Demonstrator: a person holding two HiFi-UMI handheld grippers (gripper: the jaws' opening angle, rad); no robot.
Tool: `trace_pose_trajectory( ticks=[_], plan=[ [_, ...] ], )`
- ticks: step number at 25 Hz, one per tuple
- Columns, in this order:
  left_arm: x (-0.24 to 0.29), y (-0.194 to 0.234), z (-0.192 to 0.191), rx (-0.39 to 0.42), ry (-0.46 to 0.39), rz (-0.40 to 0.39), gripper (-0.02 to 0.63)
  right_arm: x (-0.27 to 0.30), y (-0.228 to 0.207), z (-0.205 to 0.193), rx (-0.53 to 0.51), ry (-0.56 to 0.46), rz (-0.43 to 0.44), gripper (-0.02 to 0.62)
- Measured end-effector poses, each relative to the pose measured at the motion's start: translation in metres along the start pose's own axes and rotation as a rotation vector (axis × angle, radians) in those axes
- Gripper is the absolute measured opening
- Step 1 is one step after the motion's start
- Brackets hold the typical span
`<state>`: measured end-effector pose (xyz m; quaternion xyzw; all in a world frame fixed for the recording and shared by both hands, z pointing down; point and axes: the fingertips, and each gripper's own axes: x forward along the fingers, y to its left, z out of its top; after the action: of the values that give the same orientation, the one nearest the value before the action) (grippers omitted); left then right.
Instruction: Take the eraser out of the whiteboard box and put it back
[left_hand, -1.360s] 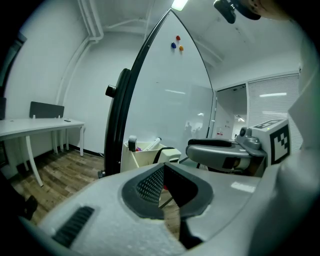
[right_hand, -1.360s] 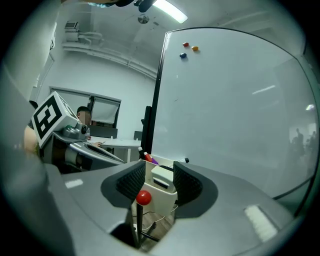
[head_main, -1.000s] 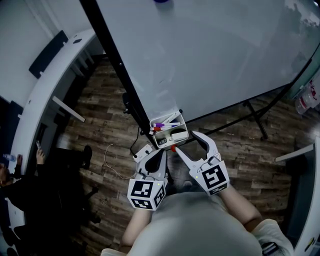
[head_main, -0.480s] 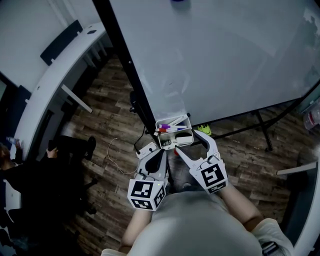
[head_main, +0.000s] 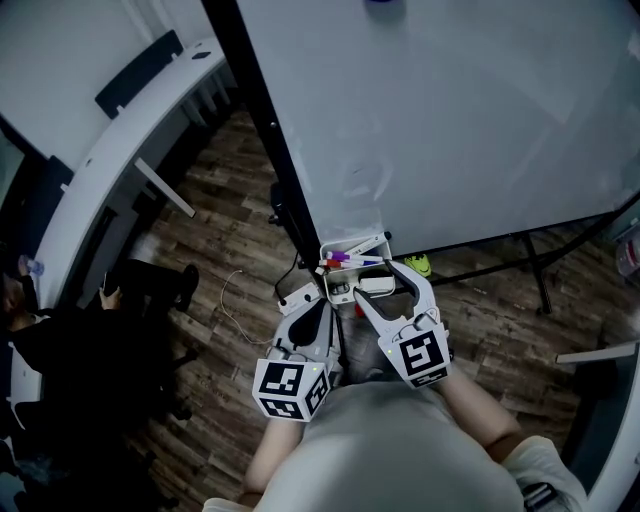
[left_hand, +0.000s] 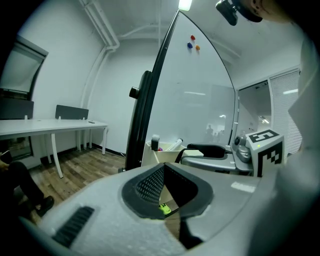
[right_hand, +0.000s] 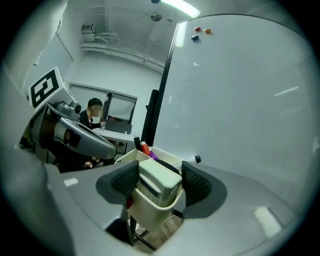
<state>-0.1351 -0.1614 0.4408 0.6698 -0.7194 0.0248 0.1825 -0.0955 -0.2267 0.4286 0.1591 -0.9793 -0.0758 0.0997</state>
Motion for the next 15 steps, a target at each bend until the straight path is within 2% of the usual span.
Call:
trace_pose_trajectory(
  ticks=[4,15],
  plan=[
    [0.0028,-0.0010,0.0009,0.001,-0.001,-0.008,0.002,-0.0010,0.0025,-0.0009,0.007,-0.009,-0.005,0.252],
    [-0.0005,-0.0008,-0.0001,0.001,0.002,-0.016,0.002,-0.0028,0.0031,0.0003,0.004,0.003,-0.020,0.252]
  ],
)
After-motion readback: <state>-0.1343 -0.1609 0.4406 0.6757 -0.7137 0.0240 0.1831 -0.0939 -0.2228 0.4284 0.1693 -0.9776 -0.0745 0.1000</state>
